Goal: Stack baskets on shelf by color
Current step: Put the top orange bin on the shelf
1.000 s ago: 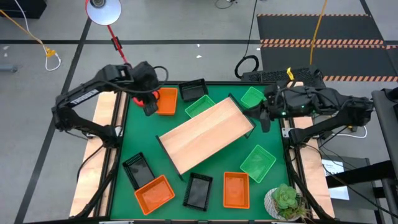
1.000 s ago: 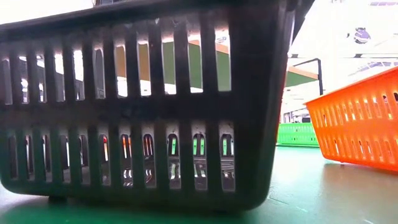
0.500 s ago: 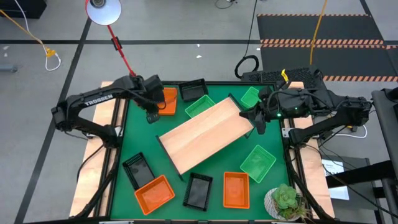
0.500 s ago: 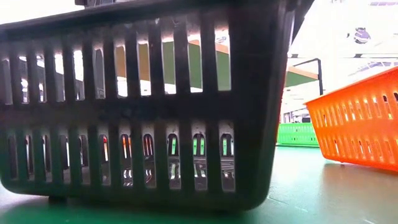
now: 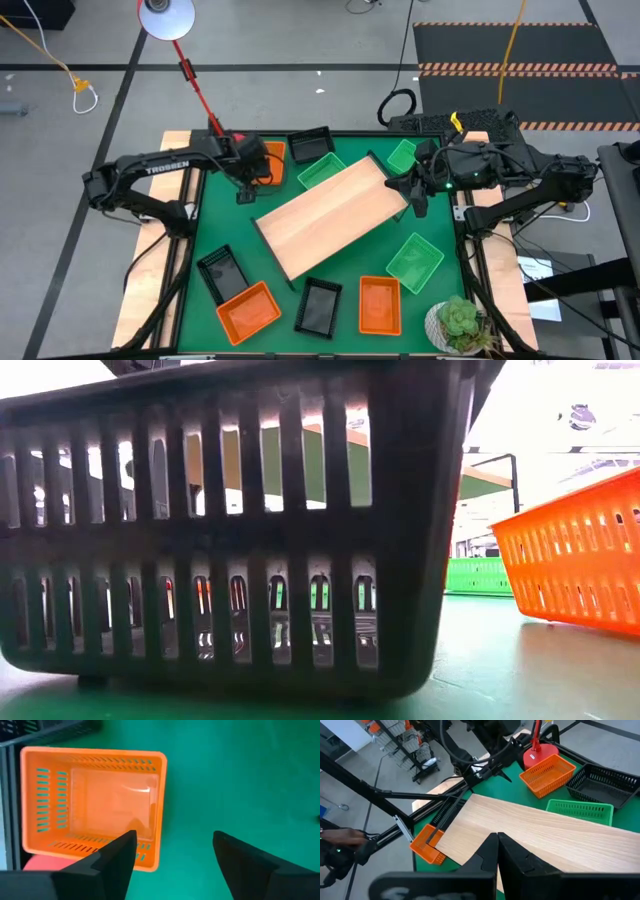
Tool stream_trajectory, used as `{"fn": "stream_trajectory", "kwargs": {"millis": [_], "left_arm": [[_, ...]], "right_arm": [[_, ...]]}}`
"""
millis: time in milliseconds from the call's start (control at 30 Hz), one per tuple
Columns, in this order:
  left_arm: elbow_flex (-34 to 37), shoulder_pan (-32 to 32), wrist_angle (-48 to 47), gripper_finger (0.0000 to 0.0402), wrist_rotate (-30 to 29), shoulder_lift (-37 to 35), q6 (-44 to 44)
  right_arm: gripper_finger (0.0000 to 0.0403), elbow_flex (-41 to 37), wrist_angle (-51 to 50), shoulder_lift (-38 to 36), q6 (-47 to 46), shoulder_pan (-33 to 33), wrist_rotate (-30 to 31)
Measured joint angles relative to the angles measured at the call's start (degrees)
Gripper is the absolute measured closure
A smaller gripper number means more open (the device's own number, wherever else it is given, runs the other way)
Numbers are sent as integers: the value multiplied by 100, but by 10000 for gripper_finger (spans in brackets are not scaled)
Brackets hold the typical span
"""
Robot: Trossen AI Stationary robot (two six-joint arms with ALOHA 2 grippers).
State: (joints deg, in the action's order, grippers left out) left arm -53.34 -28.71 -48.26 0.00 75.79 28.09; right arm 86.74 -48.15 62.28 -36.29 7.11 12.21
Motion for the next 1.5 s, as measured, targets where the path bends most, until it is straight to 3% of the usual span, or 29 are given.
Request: {"fn": "stream_trajectory", "kwargs": {"millis": [233, 733, 1167, 1300, 1500], "left_arm": [[489, 0, 730, 126, -300, -2, 100], [743, 51, 1345, 208, -152, 705, 456], [743, 98, 1511, 340, -111, 756, 460], [588, 96, 1340, 387, -162, 681, 217], [-239, 197, 560, 382, -415, 564, -166]], "right_arm": [[403, 0, -12, 0, 158, 0, 0], [403, 0, -12, 0, 467, 0, -2], [403, 0, -12, -2, 464, 0, -29], [403, 0, -12, -4, 416, 0, -43], [403, -2, -12, -35, 470, -2, -305]]}}
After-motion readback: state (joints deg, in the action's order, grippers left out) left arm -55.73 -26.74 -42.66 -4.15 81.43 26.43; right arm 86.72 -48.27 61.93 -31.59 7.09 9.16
